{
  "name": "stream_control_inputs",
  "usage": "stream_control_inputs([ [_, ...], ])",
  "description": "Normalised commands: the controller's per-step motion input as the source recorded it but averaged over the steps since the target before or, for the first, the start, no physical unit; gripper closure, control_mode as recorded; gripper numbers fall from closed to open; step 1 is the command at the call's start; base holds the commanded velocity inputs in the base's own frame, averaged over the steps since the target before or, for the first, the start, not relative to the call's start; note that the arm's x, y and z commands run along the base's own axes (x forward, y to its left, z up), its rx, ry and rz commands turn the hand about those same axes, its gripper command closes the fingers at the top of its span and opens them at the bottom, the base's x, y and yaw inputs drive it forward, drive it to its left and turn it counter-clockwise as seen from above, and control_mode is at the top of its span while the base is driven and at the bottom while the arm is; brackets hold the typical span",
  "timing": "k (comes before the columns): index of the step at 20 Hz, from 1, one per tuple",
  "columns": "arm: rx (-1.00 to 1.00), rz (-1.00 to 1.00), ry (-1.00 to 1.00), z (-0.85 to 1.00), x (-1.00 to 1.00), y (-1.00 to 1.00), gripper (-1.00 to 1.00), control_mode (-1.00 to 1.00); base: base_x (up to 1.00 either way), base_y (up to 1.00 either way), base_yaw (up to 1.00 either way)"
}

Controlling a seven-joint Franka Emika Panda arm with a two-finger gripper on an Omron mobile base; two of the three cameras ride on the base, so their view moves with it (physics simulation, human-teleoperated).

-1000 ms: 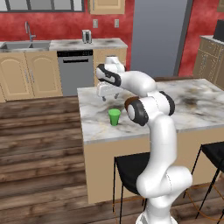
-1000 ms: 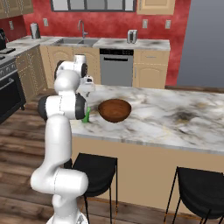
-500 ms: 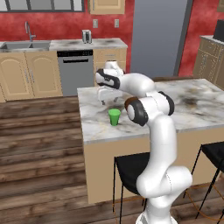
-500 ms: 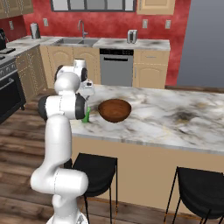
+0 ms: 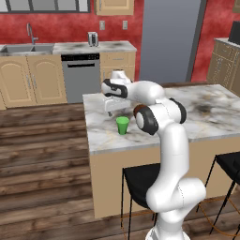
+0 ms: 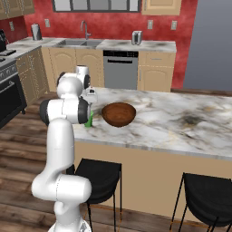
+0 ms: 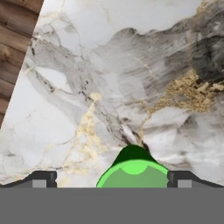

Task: Place the cup inside the bowl on the dining table and move the bowl to any counter.

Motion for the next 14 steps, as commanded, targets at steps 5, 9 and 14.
stream_control_inputs([
  [5,0.00,0.00,0.00,-0.22,0.03,0.00,-1.00,-1.00,0.00,0.00,0.00],
  [9,0.00,0.00,0.00,-0.15,0.00,0.00,-1.00,-1.00,0.00,0.00,0.00],
  [14,0.00,0.00,0.00,-0.06,0.00,0.00,-1.00,-1.00,0.00,0.00,0.00],
])
